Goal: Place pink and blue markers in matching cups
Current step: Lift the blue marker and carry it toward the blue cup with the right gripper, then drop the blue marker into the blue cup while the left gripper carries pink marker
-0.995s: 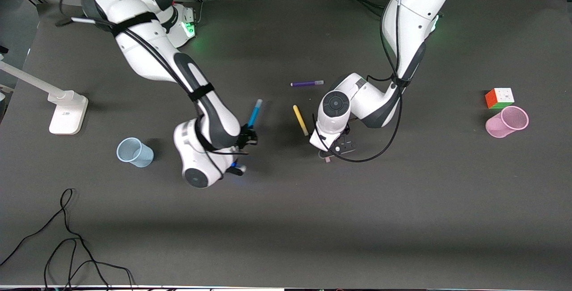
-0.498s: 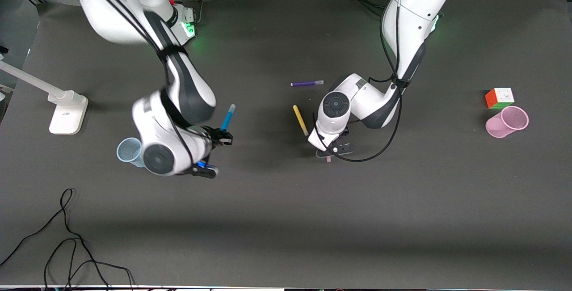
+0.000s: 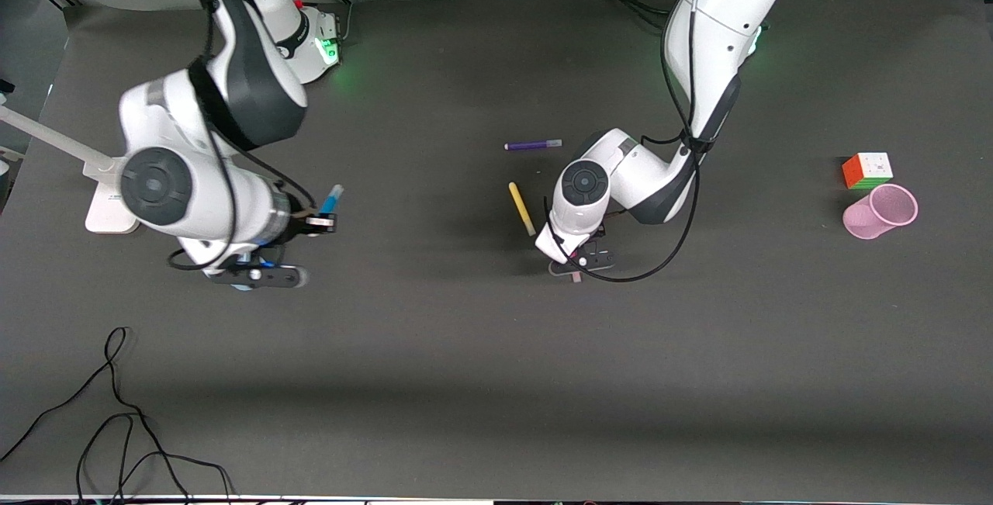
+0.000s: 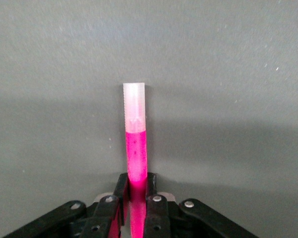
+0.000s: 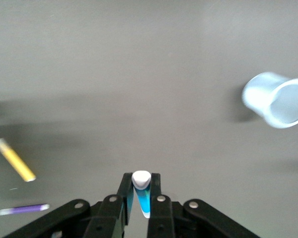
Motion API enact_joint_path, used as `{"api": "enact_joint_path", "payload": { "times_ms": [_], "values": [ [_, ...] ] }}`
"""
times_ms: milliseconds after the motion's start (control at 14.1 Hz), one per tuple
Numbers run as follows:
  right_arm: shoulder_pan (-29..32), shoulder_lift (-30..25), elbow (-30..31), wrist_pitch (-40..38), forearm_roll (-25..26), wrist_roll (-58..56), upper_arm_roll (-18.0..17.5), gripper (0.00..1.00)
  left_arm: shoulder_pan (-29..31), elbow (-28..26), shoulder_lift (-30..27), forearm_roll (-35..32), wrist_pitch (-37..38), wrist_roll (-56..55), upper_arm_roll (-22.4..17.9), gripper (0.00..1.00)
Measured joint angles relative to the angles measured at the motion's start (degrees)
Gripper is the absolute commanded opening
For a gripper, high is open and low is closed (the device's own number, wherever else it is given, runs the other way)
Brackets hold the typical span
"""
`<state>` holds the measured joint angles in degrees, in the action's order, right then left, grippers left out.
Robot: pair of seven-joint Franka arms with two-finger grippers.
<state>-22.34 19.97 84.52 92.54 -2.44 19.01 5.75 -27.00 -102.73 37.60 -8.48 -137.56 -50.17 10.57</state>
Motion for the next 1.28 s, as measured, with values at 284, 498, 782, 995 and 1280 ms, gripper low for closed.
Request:
{"api": "enact_joint_path", "payload": {
  "times_ms": [284,498,782,995,1280],
  "values": [
    [0.35,-8.27,13.86,13.13,5.93,-7.9,1.66,0.0,4.28,1.65,-5.91,0.0,10.82,9.04,-0.31,0.0],
    [0.33,-13.91,22.46,20.51,6.72,-16.31,5.61,0.0,7.43,1.81,-13.89,0.0,20.32,17.14,-0.33,0.0],
    [0.56,-17.42,29.23,27.13,6.74,-29.11,12.61,0.0,13.39,-0.24,-24.5,0.03,28.92,34.02,-0.46,0.0],
    [0.53,-18.13,34.33,36.46,6.75,-35.48,15.97,0.0,18.61,-5.19,-30.71,0.12,28.9,46.82,-0.63,0.0],
    [0.49,-18.09,40.54,47.22,6.75,-37.5,17.36,0.0,21.66,-7.32,-32.51,0.12,25.52,61.23,-0.74,0.0]
  ]
}}
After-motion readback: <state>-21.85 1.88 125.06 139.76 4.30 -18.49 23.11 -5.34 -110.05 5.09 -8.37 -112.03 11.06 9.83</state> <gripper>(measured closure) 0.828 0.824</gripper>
